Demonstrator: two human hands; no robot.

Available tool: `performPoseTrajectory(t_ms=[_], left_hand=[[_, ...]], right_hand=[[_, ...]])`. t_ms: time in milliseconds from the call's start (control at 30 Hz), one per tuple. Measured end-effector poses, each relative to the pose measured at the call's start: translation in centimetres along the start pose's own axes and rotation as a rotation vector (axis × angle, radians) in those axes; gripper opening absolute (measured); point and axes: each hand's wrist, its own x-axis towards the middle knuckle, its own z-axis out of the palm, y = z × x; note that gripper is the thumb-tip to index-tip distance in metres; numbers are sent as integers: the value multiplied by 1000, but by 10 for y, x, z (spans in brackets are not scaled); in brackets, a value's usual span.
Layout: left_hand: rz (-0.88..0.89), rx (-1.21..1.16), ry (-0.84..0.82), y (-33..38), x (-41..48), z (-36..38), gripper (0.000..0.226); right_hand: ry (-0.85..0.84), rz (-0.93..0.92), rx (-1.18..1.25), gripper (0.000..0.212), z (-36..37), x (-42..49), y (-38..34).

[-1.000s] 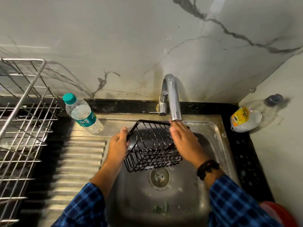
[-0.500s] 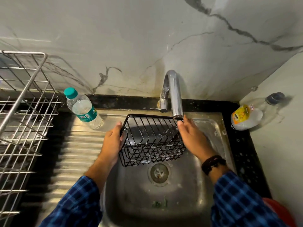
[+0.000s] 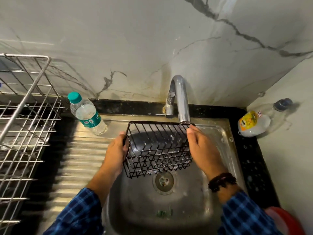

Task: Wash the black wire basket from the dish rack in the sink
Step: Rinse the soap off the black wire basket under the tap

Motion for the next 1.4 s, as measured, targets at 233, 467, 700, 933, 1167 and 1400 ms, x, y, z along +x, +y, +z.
performPoseTrajectory(t_ms=[233, 467, 700, 933, 1167, 1400], left_hand=[[-136, -108, -20, -2, -14, 30, 45], [-249, -172, -119, -13, -39, 58, 38], [-441, -346, -75, -22, -33, 36, 54], [-578, -391, -40, -23, -33, 22, 55], [-99, 45, 98, -13, -39, 10, 66], [163, 629, -36, 19, -41, 29, 67]], right_hand=[[305, 33, -166, 67, 27, -16, -46], [76, -312, -330, 78, 54, -45, -88], [8, -385, -439, 64, 13, -27, -28], [46, 160, -287, 89, -1, -12, -25], [53, 251, -41, 78, 2, -19, -28], [84, 162, -106, 71, -11, -1, -29]])
